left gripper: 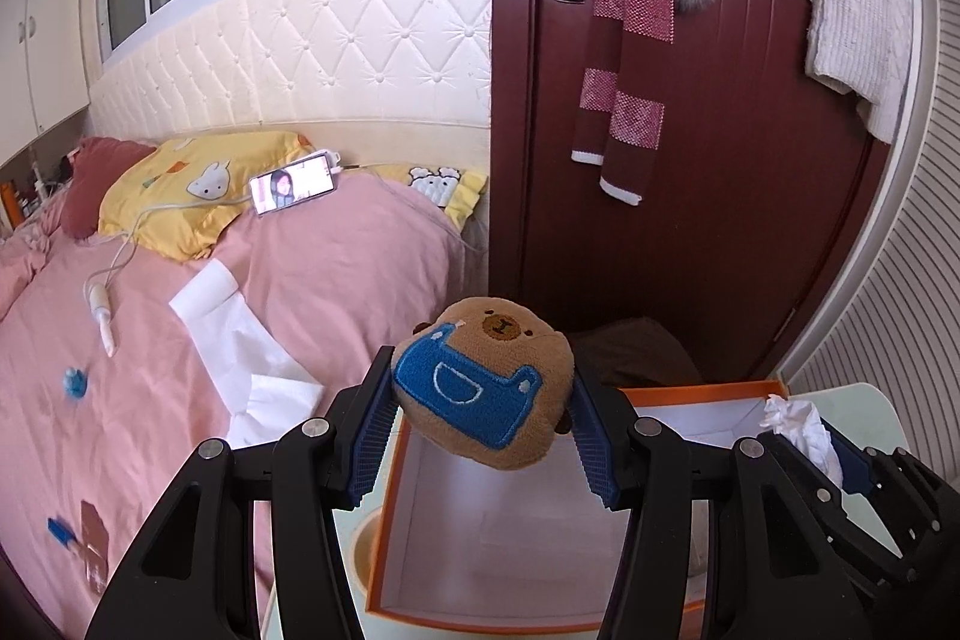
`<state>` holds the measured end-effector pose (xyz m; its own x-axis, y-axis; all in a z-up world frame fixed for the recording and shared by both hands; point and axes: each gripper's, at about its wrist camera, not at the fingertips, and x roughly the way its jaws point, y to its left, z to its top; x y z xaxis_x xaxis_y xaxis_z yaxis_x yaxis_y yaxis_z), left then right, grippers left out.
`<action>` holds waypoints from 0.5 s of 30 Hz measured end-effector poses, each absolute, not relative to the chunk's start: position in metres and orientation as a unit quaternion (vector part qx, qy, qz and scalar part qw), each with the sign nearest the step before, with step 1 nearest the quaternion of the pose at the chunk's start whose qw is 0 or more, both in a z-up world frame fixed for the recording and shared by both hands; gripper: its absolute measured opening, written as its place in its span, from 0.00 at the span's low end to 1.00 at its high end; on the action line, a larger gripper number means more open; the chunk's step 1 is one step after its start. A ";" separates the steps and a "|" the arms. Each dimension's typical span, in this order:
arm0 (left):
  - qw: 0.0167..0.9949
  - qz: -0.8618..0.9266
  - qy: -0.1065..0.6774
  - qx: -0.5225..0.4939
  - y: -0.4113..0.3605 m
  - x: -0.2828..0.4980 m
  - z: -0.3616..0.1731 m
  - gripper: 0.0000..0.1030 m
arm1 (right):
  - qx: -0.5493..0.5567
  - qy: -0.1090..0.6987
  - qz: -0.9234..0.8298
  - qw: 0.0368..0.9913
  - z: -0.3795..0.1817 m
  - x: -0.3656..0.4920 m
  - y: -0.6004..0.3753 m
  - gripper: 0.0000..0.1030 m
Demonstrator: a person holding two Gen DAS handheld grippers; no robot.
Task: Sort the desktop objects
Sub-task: 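Carry the bear and the tissue over the orange box with both grippers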
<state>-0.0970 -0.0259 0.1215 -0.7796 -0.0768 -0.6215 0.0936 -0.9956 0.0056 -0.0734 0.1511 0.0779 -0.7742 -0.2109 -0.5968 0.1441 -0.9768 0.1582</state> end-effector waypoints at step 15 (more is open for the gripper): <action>0.044 -0.933 0.016 0.356 -0.029 -0.101 0.104 0.53 | 0.329 -0.056 -0.938 0.095 0.070 -0.074 0.150 0.27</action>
<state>-0.1006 -0.0290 0.1042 -0.7426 -0.0702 -0.6661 0.0924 -0.9957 0.0020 -0.0735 0.1497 0.0701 -0.7649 -0.2156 -0.6070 0.1423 -0.9756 0.1671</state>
